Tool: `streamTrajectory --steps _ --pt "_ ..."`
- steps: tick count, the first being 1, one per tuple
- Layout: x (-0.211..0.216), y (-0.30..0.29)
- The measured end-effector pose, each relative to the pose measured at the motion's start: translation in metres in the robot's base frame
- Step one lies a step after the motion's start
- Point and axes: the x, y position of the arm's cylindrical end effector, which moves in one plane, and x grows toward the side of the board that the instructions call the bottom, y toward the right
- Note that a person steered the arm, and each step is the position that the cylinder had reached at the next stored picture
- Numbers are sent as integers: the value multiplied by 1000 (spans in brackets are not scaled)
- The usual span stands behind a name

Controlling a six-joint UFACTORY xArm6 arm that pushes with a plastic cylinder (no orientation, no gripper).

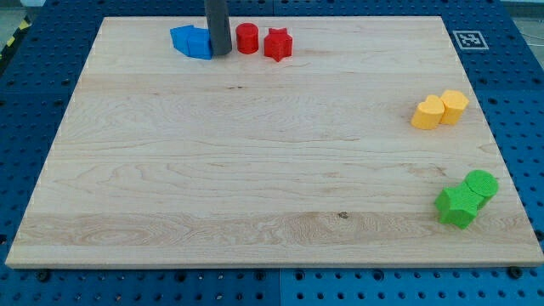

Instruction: Slightly push the red circle into the red star

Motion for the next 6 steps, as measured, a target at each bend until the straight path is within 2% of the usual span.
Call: streamTrajectory --steps 2,6 --pt "-46 1" --pt "-18 12"
